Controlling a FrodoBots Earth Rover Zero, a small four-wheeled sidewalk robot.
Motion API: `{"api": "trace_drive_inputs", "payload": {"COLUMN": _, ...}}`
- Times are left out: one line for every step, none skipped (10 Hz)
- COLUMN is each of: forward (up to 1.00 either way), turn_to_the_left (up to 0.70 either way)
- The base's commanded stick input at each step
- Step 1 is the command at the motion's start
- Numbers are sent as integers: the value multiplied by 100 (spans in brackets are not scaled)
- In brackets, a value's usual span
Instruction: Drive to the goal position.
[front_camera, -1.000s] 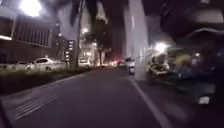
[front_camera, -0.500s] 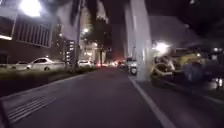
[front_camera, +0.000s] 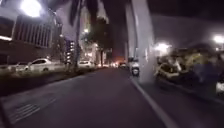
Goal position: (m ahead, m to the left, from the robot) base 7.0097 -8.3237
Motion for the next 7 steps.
{"api": "trace_drive_inputs", "payload": {"forward": 45, "turn_to_the_left": 0}}
{"api": "trace_drive_inputs", "payload": {"forward": 45, "turn_to_the_left": 0}}
{"api": "trace_drive_inputs", "payload": {"forward": 45, "turn_to_the_left": 0}}
{"api": "trace_drive_inputs", "payload": {"forward": 45, "turn_to_the_left": 0}}
{"api": "trace_drive_inputs", "payload": {"forward": 45, "turn_to_the_left": 0}}
{"api": "trace_drive_inputs", "payload": {"forward": 45, "turn_to_the_left": 0}}
{"api": "trace_drive_inputs", "payload": {"forward": 45, "turn_to_the_left": 0}}
